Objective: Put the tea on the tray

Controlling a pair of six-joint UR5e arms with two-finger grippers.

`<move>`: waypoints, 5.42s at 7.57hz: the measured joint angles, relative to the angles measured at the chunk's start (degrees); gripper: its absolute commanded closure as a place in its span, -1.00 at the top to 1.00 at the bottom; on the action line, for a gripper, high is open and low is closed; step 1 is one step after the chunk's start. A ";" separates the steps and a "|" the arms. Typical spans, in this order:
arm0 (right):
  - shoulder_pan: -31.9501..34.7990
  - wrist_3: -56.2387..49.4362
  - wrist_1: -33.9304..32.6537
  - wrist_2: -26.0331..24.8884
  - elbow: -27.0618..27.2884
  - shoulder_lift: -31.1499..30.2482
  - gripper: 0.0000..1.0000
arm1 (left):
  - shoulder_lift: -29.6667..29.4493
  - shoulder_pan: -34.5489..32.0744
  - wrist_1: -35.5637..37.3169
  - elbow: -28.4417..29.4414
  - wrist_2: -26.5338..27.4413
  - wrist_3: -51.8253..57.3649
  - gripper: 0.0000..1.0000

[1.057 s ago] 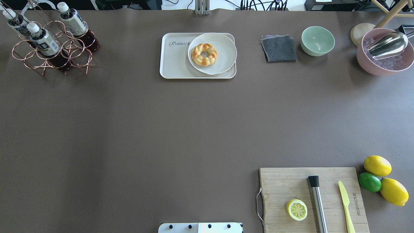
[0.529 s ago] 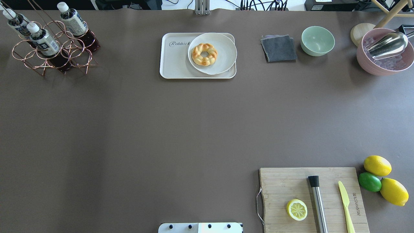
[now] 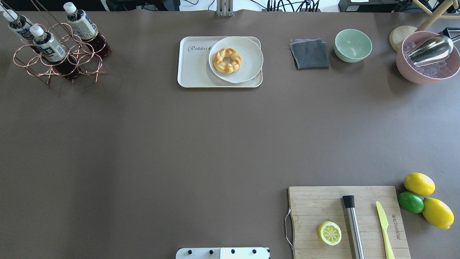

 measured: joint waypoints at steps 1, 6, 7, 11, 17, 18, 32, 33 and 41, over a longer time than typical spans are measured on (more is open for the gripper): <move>-0.01 0.01 1.09 -0.23 -0.37 -0.03 1.00 | 0.19 -0.13 -0.06 -0.07 0.00 0.09 0.94; 0.04 -0.14 4.31 -0.43 -1.06 -0.61 1.00 | 1.31 -0.75 -0.39 -1.10 0.15 0.57 0.94; 0.04 -0.19 4.62 -0.40 -1.54 -0.62 1.00 | 1.32 -0.81 -0.34 -1.12 0.13 0.49 0.94; 0.09 -0.11 6.50 -0.33 -3.89 -0.77 1.00 | 0.02 -0.45 2.96 -1.69 0.09 0.12 0.94; 0.13 0.31 6.53 -0.05 -4.57 -1.75 1.00 | -4.23 3.59 17.57 -3.59 0.29 0.53 0.94; 0.13 0.47 6.53 -0.02 -4.61 -1.75 1.00 | -4.20 3.79 17.66 -3.58 0.30 0.53 0.95; -7.51 10.87 10.62 5.70 -3.67 2.28 1.00 | -26.35 20.94 -12.22 5.47 6.08 -48.48 0.86; -8.50 12.34 10.69 5.82 -3.52 3.06 1.00 | -28.36 23.22 -12.94 5.72 7.43 -53.22 0.86; -11.11 18.91 11.32 7.15 -3.34 5.20 0.99 | -42.39 30.64 -13.56 18.64 18.99 -51.68 0.73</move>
